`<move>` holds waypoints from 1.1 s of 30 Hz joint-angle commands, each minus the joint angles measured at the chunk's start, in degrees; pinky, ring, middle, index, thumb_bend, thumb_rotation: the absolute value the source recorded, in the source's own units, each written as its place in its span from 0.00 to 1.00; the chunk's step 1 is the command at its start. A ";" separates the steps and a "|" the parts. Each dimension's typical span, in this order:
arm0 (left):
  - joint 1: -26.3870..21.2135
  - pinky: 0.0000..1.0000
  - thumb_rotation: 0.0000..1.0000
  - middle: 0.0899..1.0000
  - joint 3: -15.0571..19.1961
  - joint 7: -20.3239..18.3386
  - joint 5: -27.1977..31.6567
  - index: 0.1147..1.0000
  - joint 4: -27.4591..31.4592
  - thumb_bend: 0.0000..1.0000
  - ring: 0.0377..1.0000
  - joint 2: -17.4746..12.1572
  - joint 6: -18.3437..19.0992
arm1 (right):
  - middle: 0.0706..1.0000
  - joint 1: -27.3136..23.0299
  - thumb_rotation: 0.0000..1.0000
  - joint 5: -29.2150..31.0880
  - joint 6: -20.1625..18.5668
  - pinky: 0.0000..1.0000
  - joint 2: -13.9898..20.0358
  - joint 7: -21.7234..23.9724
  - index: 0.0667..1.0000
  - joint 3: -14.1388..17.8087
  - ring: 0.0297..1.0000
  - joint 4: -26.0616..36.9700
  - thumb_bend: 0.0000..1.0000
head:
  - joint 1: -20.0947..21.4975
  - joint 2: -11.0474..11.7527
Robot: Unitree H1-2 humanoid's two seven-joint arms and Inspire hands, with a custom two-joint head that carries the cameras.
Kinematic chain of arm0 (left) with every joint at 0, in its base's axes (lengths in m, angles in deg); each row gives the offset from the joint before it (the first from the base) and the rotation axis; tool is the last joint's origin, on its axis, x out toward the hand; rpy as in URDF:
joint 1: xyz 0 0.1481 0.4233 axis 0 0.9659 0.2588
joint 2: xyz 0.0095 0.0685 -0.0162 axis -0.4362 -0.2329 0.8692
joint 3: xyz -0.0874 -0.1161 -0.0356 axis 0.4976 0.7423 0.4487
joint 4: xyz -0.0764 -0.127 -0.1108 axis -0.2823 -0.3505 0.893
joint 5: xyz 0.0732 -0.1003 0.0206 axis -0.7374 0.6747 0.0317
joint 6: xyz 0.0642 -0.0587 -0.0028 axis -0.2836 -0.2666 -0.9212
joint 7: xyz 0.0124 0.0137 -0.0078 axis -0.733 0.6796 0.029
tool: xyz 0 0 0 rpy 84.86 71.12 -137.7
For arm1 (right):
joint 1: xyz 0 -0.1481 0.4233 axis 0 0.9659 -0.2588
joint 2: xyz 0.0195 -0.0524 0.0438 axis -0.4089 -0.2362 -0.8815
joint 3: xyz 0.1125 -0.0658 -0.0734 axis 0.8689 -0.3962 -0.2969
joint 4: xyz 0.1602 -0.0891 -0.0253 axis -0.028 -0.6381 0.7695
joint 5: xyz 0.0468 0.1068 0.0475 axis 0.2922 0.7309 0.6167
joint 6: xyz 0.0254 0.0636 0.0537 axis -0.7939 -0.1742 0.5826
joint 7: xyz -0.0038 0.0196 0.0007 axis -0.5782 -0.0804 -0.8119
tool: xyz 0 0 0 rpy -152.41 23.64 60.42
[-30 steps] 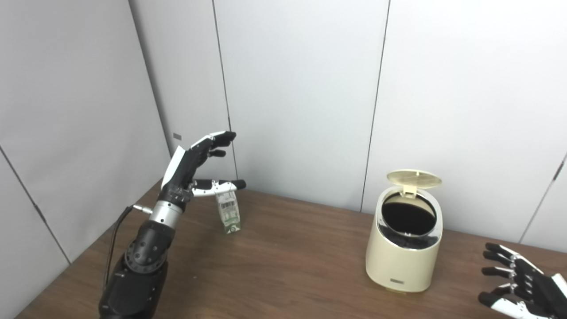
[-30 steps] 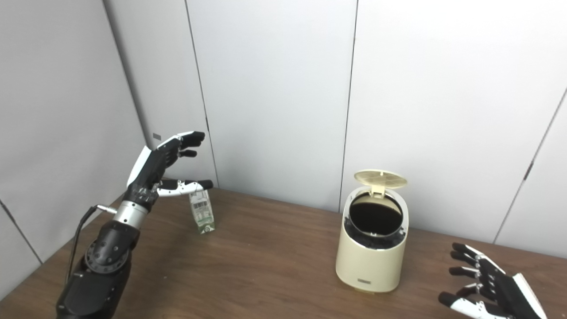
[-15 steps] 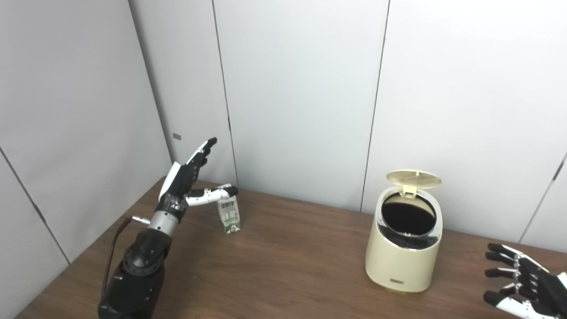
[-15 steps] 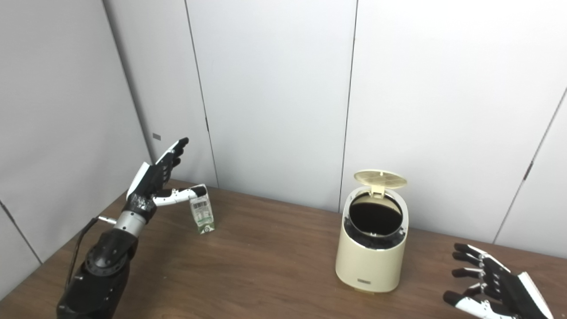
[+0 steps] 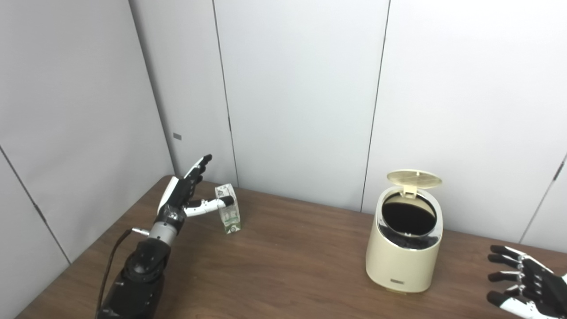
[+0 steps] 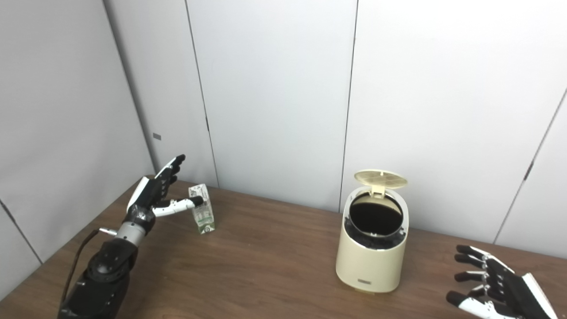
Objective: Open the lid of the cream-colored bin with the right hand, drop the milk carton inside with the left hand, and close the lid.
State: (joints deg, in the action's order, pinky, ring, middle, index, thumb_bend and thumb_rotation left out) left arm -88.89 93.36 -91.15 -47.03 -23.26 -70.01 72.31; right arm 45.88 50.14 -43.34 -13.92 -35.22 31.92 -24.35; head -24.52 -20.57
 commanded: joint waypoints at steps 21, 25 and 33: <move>-2.06 0.79 0.27 0.86 -0.90 4.70 -1.17 0.94 -4.31 0.95 0.81 1.29 -0.96 | 0.77 -0.08 0.51 1.37 0.69 0.39 1.90 1.06 0.77 0.73 0.62 2.69 1.00 | 0.87 -0.54; -2.24 0.80 0.25 0.86 -0.86 4.73 -0.40 0.93 -5.28 0.95 0.82 1.81 -1.35 | 0.78 0.19 0.50 1.43 0.93 0.39 1.97 1.08 0.78 0.69 0.63 2.75 1.00 | 1.11 -0.67; -2.70 0.78 0.24 0.86 -1.65 4.91 -0.39 0.93 -7.99 0.91 0.82 2.28 -2.58 | 0.78 0.96 0.49 1.82 0.27 0.40 2.26 1.37 0.77 0.83 0.63 4.12 1.00 | 1.57 -0.97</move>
State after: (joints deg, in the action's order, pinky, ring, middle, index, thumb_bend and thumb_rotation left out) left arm -89.07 91.83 -86.82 -47.15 -31.83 -66.58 72.25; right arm 48.34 51.12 -44.01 -12.59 -33.68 32.08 -22.38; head -23.03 -21.62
